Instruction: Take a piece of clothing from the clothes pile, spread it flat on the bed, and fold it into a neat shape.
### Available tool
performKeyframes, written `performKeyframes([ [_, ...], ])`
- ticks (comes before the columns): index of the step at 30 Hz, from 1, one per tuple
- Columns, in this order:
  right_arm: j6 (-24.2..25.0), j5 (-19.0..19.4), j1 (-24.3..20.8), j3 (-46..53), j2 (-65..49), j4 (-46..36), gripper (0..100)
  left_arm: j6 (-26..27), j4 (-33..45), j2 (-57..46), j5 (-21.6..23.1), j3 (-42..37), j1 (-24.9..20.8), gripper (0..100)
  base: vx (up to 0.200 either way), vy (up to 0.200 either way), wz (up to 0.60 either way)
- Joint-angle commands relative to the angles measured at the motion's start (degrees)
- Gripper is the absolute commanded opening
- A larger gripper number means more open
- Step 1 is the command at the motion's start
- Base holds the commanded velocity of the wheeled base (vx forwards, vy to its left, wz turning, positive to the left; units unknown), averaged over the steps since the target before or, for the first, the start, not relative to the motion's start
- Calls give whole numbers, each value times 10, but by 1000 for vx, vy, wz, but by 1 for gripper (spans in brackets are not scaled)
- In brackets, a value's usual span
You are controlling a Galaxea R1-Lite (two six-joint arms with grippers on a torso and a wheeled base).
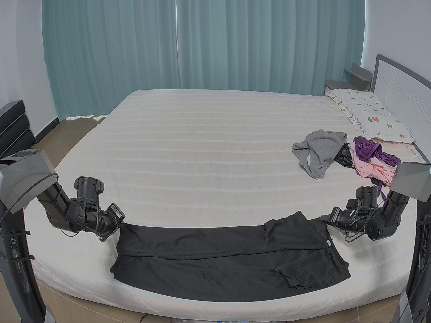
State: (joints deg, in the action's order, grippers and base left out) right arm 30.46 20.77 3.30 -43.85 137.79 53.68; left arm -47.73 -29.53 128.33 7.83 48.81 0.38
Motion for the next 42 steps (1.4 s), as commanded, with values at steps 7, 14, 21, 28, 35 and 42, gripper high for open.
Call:
performKeyframes([
  [7,2,-2,-1,-9,5,1,0,1,0,1,0,-1,0,0,0,0,0],
  [14,1,-23,8,-5,7,21,0,0,2,1,0,1,0,0,0,0,0],
  [21,3,-21,7,-1,4,21,100,0,1,-2,7,-6,0,100,0,0,0],
  [28,6,-13,12,22,-31,23,100,1,-2,-5,12,-13,1,100,0,0,0],
  [35,7,-11,12,41,-43,27,100,0,-10,-53,40,-67,12,100,0,0,0],
  [42,8,-11,12,53,-44,43,100,-2,-58,-85,56,-133,11,100,-57,0,0],
])
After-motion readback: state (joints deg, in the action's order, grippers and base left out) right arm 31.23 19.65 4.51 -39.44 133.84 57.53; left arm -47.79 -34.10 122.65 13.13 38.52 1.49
